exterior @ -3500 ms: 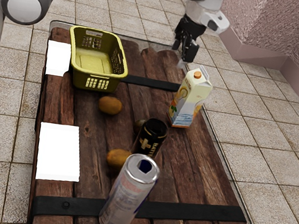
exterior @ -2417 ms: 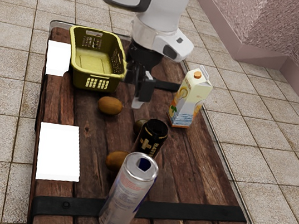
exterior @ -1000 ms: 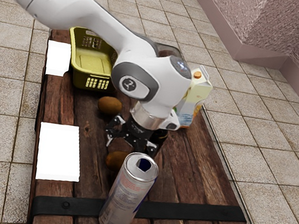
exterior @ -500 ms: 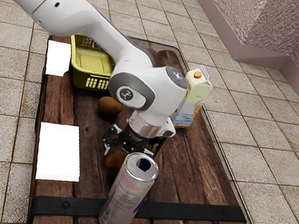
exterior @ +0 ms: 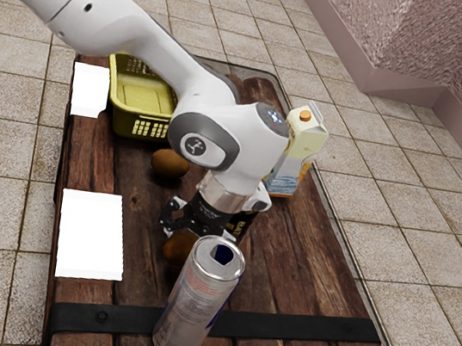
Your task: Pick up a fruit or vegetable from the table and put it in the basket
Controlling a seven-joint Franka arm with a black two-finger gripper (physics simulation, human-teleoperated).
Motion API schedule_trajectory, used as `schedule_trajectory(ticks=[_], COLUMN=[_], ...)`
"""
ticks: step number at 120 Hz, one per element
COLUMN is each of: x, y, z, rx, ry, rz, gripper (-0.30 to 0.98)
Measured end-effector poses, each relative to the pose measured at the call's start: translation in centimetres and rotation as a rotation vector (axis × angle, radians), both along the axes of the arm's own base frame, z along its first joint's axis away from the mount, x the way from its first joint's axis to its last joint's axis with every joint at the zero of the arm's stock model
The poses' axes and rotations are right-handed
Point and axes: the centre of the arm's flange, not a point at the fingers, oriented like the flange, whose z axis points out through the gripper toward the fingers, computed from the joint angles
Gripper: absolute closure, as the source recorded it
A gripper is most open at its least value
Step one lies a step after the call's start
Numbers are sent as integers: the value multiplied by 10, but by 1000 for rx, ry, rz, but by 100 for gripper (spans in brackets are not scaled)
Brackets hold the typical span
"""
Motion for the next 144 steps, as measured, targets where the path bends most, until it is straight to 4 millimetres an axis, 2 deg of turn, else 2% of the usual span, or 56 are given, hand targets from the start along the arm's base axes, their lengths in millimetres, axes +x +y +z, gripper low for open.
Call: schedule_trajectory(ticks=[6, 15, 38, 65, 74, 81, 93, 99, 113, 123, 137, 144], x=[1, 5, 13, 18, 15, 14, 15, 17, 16, 10, -9, -23], y=[0, -3, -10, -16, -14, -6, 23, 44, 118, 171, 228, 251], z=[4, 21, 70, 160, 180, 194, 221, 230, 260, 269, 281, 289], rx=[1, -2, 9, 58, 82, 96, 112, 115, 110, 102, 85, 74], ry=[-1, -13, -36, -109, -115, -120, -127, -124, -124, -107, -89, -89], rz=[0, -1, -20, -55, -61, -57, -33, -15, 56, 92, 106, 101], gripper=[39, 44, 43, 45, 45, 46, 44, 43, 42, 42, 42, 42])
